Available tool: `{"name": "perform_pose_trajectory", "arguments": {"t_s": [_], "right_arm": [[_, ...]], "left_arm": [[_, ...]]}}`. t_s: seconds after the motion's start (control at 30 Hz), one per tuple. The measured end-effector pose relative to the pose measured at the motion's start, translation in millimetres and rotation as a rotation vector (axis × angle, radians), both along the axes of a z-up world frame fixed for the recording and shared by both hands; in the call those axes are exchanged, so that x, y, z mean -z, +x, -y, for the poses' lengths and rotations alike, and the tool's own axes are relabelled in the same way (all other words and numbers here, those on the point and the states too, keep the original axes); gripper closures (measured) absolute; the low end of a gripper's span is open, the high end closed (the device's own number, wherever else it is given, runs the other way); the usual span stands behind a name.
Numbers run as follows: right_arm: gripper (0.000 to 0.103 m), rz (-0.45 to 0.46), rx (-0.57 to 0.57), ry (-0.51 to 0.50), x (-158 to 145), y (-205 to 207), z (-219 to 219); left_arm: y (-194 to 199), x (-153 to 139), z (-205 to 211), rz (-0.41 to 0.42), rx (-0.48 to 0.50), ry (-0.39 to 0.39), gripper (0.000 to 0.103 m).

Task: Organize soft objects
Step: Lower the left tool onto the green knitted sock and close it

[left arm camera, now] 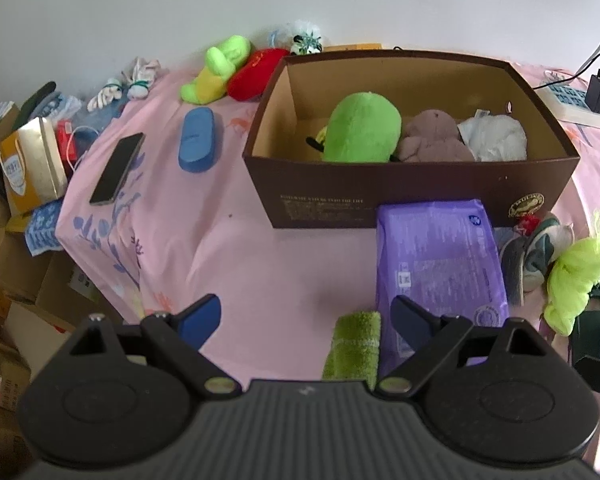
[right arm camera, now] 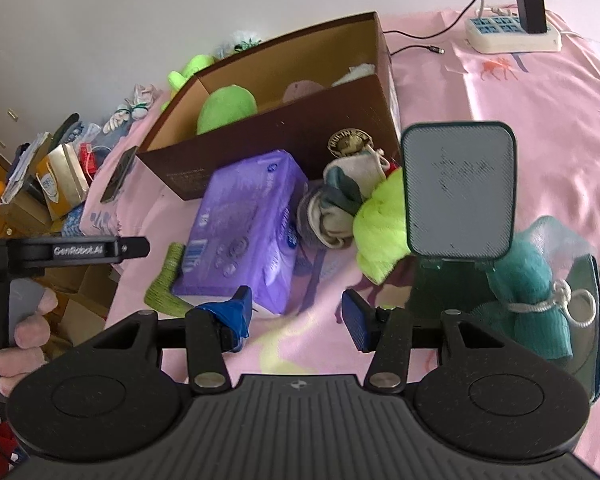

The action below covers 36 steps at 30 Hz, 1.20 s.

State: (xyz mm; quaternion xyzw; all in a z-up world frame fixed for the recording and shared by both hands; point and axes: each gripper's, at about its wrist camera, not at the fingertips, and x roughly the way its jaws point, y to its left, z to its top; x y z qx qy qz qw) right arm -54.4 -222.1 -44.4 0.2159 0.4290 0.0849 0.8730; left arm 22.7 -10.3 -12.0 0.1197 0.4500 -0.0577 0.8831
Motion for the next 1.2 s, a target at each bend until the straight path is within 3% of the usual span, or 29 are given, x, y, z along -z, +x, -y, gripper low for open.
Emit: {"name": "perform_pose_trajectory", "arguments": {"t_s": [0.33, 0.7, 1.03, 1.2], "right_arm": [[0.069, -0.066, 0.036, 0.001, 15, -3, 4], [0.069, -0.121, 0.127, 0.017, 27, -20, 20], [0.069, -0.09, 0.184, 0.004, 18, -31, 24], [0.069, -0.082, 0.222, 0.004, 15, -35, 27]], "left_arm": [[-8, 29, -30, -0.083, 0.019, -0.102, 0.011], [-15, 47, -39, -0.101, 0.145, -0.191, 0.011], [-2, 61, -49, -0.124, 0.199, -0.261, 0.011], [-1, 60, -55, -0.115, 0.251, -0.258, 0.011]]}}
